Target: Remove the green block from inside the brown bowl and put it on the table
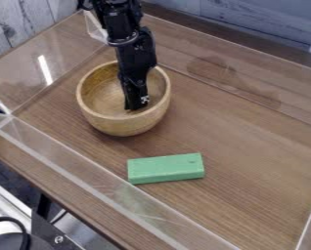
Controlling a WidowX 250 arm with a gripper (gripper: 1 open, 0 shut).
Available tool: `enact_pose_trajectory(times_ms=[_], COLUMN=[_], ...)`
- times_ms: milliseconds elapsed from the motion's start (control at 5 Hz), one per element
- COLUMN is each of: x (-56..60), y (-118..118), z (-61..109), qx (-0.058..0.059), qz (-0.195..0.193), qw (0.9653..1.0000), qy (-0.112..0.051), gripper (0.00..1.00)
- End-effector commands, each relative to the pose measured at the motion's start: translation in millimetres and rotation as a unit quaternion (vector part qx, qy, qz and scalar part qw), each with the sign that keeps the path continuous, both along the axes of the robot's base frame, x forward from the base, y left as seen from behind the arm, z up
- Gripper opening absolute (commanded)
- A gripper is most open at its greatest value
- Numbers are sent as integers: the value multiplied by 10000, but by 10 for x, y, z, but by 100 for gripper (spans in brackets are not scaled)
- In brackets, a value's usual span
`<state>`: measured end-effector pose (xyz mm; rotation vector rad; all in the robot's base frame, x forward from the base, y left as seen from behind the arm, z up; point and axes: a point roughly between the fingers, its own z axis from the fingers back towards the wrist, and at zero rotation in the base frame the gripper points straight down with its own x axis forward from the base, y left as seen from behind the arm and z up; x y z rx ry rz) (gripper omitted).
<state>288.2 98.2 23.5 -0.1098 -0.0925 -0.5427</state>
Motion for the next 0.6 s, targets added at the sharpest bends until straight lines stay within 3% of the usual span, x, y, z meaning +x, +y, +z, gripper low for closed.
enact_pose_trajectory(times_ms=[0, 200, 400], x=[-9, -18, -25], y=[30, 48, 61], z=[-2, 2, 9], qx=[32, 33, 34], qz=[-35, -48, -66], qw=[10000, 9999, 9998], qy=[-55, -123, -189], gripper=[0, 100, 0])
